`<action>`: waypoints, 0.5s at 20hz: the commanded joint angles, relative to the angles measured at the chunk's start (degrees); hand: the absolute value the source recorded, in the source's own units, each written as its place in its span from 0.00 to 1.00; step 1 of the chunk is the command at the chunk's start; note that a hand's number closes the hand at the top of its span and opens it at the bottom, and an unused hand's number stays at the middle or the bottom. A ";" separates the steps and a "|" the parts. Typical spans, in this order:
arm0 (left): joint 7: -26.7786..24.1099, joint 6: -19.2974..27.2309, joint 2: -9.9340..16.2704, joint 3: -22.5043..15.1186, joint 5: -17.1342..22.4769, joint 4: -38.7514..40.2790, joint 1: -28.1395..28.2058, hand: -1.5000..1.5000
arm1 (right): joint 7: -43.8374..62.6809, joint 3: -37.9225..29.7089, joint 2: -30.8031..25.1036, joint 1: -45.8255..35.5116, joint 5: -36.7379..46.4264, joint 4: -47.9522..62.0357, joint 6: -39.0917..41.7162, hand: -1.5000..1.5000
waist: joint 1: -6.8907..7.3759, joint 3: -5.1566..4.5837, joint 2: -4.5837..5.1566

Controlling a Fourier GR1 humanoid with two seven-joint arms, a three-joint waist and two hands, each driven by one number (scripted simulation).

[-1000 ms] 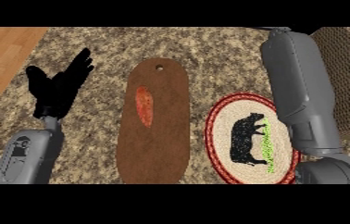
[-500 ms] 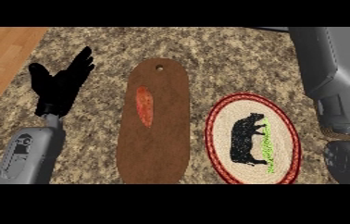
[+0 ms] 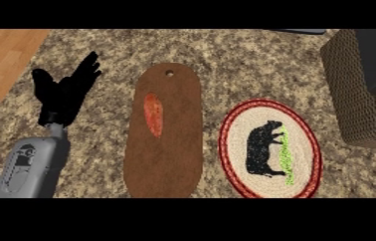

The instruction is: Pick the lemon from the placemat and place it in the basket

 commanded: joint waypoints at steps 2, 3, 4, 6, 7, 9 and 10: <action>0.08 0.06 -0.02 0.91 0.80 0.05 0.91 0.50 | 12.96 -0.76 -3.15 0.05 5.92 2.59 1.32 1.00 | -0.75 0.06 -0.41; 0.43 0.13 0.37 0.75 0.36 -0.17 0.05 0.50 | 13.38 -1.46 -3.01 0.08 5.94 2.82 0.81 1.00 | -0.97 0.13 -0.42; -0.02 1.35 -1.22 -0.55 -0.87 0.31 0.39 0.50 | 15.33 -0.84 -1.67 0.09 7.72 2.70 0.78 1.00 | -1.31 0.10 -0.47; -0.09 0.63 -0.80 -0.35 -0.29 -1.13 2.35 0.50 | 14.21 -2.51 -4.78 -0.05 7.81 2.97 1.69 1.00 | -1.00 0.18 -0.82; 0.84 -0.05 0.12 0.64 0.64 -0.72 1.29 0.50 | 15.56 -2.70 -2.61 0.55 8.20 3.13 0.33 1.00 | -1.45 0.19 -0.94; -0.92 0.61 0.08 0.87 -0.22 0.42 1.38 0.50 | 15.16 -3.71 -2.71 0.87 8.49 3.48 -0.10 1.00 | -2.28 0.19 -0.88; -1.94 -0.15 1.15 2.09 0.33 1.68 1.53 0.50 | 14.65 -4.26 -1.58 3.42 8.28 3.50 -3.43 1.00 | -2.72 0.22 -0.79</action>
